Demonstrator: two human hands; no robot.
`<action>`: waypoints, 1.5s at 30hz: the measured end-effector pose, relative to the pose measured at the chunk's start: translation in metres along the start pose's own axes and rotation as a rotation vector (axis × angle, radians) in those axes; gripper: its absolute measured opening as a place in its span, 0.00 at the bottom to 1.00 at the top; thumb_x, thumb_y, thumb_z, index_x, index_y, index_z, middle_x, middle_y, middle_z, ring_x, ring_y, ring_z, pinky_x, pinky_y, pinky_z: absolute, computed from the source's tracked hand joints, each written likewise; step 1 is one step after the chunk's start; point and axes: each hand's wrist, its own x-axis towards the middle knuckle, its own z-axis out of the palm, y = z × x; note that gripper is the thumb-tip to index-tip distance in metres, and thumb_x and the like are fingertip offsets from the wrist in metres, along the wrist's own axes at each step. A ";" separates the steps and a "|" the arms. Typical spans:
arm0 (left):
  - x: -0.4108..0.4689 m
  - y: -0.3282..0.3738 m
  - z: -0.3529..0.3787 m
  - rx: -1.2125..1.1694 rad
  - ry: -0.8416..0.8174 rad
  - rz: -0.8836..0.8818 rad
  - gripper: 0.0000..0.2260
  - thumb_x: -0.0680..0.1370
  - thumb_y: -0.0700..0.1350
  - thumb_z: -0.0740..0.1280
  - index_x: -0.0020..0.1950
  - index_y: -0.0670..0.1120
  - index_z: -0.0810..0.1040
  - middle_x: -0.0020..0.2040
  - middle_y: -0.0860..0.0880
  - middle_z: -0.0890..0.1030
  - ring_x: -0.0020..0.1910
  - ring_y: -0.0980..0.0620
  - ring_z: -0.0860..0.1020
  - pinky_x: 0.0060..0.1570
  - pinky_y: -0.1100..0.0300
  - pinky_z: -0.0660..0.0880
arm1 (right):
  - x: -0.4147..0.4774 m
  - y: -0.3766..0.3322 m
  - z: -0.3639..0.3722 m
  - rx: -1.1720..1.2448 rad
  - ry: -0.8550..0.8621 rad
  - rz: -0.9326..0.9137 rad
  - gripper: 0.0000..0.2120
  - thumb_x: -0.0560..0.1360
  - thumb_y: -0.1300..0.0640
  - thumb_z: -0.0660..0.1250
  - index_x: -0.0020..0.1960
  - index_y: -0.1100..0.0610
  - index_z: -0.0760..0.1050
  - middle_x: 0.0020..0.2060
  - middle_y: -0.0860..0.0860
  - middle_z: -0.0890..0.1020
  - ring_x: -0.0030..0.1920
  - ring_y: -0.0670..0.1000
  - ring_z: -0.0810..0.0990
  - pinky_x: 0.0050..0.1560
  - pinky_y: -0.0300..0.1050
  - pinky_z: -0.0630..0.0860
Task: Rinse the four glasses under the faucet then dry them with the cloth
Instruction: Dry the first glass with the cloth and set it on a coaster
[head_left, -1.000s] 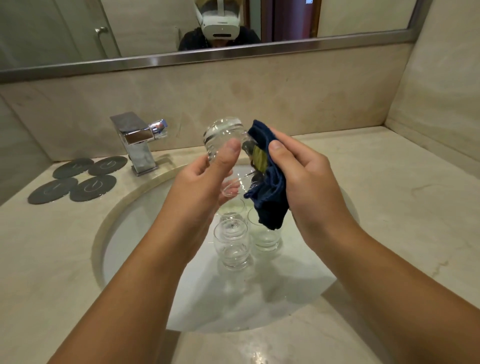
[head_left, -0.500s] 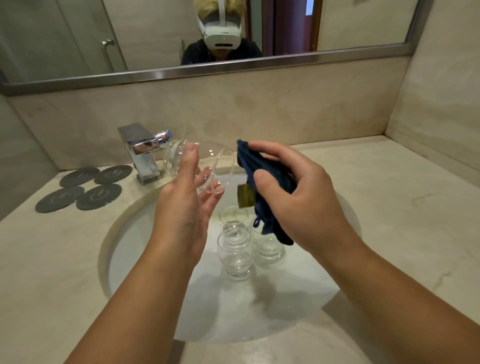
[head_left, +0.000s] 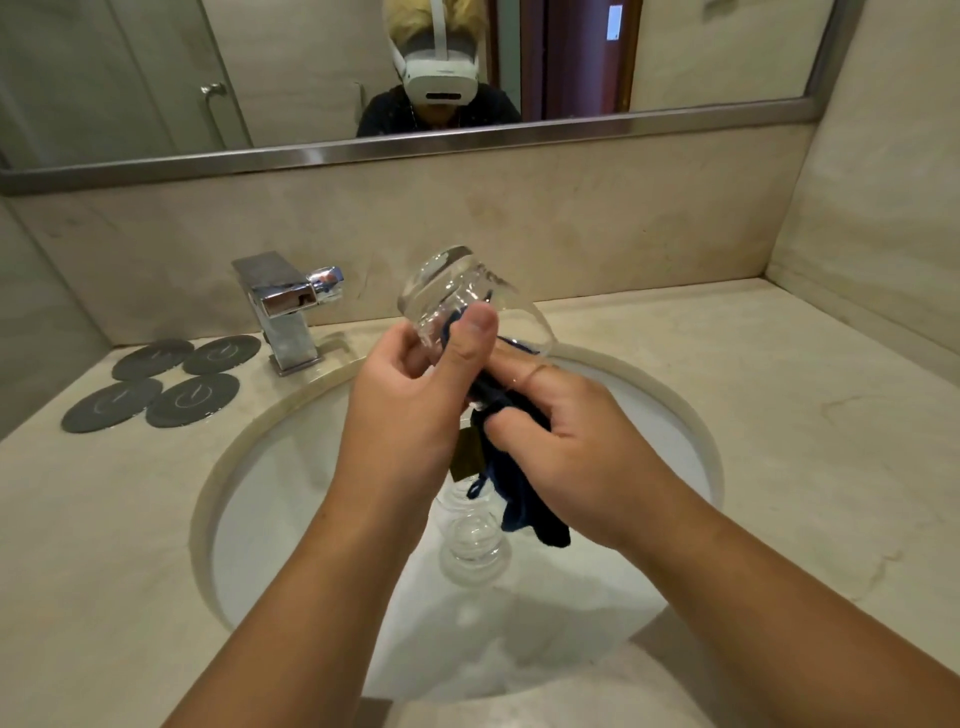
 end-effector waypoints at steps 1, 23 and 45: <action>-0.001 0.001 0.000 0.007 -0.007 0.009 0.30 0.66 0.67 0.78 0.54 0.44 0.81 0.46 0.47 0.86 0.50 0.42 0.86 0.62 0.33 0.79 | 0.000 0.000 -0.001 0.002 -0.018 0.013 0.32 0.73 0.57 0.61 0.75 0.37 0.75 0.53 0.34 0.84 0.43 0.43 0.84 0.46 0.37 0.79; 0.005 -0.006 -0.016 -0.019 -0.268 0.025 0.26 0.73 0.62 0.75 0.65 0.50 0.80 0.59 0.54 0.86 0.60 0.54 0.84 0.53 0.58 0.80 | 0.002 -0.013 -0.004 0.732 -0.086 0.209 0.26 0.76 0.74 0.68 0.59 0.46 0.87 0.37 0.49 0.85 0.32 0.48 0.81 0.34 0.41 0.81; 0.005 0.008 -0.025 0.020 -0.411 0.013 0.23 0.82 0.52 0.70 0.75 0.47 0.74 0.61 0.46 0.84 0.58 0.47 0.82 0.54 0.54 0.79 | 0.000 -0.005 -0.010 0.900 -0.193 0.267 0.26 0.70 0.66 0.71 0.62 0.45 0.85 0.34 0.52 0.81 0.33 0.49 0.80 0.31 0.46 0.80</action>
